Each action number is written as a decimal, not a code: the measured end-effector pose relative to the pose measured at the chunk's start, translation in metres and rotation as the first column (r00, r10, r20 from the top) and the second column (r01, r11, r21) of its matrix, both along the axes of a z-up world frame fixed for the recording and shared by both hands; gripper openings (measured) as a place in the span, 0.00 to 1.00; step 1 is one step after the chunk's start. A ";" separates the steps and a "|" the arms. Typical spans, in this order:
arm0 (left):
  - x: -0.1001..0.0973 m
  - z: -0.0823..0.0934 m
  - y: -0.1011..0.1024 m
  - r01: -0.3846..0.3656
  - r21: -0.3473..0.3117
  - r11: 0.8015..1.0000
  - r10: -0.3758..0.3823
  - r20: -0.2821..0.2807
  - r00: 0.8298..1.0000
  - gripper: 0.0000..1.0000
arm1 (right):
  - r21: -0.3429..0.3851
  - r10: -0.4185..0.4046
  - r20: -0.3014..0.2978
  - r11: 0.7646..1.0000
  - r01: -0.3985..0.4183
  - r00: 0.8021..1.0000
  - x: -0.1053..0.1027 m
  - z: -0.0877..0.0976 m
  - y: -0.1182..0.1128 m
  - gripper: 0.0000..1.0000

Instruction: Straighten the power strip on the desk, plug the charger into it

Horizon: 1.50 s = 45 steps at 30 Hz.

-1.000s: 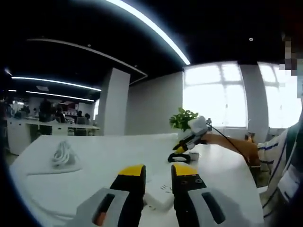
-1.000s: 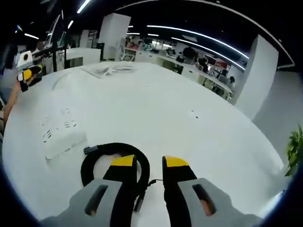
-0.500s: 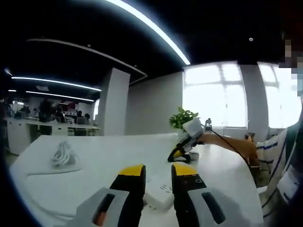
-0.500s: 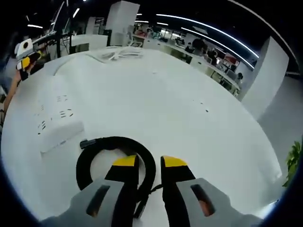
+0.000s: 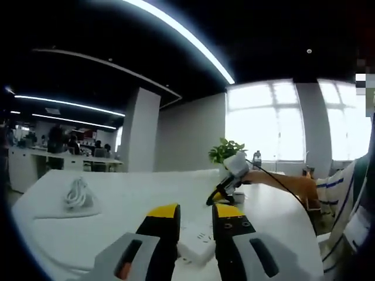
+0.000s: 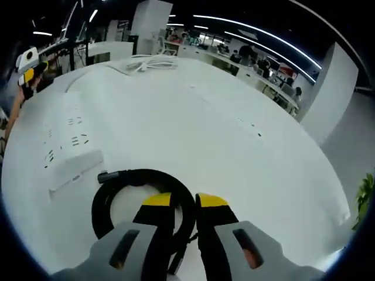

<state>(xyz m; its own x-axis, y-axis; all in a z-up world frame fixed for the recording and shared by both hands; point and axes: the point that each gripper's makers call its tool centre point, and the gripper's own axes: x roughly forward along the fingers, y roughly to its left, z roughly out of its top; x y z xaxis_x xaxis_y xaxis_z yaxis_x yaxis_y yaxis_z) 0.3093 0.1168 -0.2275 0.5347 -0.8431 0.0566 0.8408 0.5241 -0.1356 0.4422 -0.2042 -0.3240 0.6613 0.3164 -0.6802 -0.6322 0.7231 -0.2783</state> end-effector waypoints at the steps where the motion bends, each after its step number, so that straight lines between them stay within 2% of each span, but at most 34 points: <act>1: 0.000 0.001 0.001 -0.002 -0.005 1.000 0.002 0.002 1.000 0.21 | 0.000 -0.001 -0.001 1.000 0.001 1.000 0.000 0.000 0.000 0.14; 7: 0.011 -0.003 0.005 -0.065 0.052 0.997 0.063 0.026 0.998 0.21 | -0.002 -0.008 0.002 1.000 0.008 1.000 0.001 -0.001 0.000 0.14; 10: 0.011 -0.002 0.004 -0.069 0.062 0.996 0.066 0.039 0.997 0.21 | 0.000 -0.017 0.005 1.000 0.017 1.000 0.001 -0.001 0.000 0.14; 13: 0.014 -0.003 0.003 -0.063 0.051 0.997 0.062 0.029 0.998 0.21 | 0.000 -0.026 0.006 1.000 0.026 1.000 0.004 -0.001 -0.001 0.14; 19: 0.015 -0.012 0.000 -0.075 0.081 0.994 0.073 0.022 0.997 0.21 | -0.010 -0.049 0.038 0.999 0.050 0.998 0.010 0.004 -0.005 0.11; 24: 0.015 -0.016 -0.004 -0.074 0.077 0.994 0.074 0.012 0.997 0.21 | 0.006 -0.074 0.071 0.997 0.074 0.995 0.017 0.005 -0.013 0.10; 33: 0.019 -0.020 -0.002 -0.088 0.065 0.994 0.088 -0.004 0.996 0.21 | 0.006 -0.090 0.093 0.996 0.089 0.992 0.017 0.005 -0.014 0.10; 45: 0.014 -0.019 -0.007 -0.071 0.068 0.995 0.071 0.004 0.997 0.21 | 0.043 -0.105 0.121 0.994 0.100 0.987 0.015 0.009 -0.015 0.09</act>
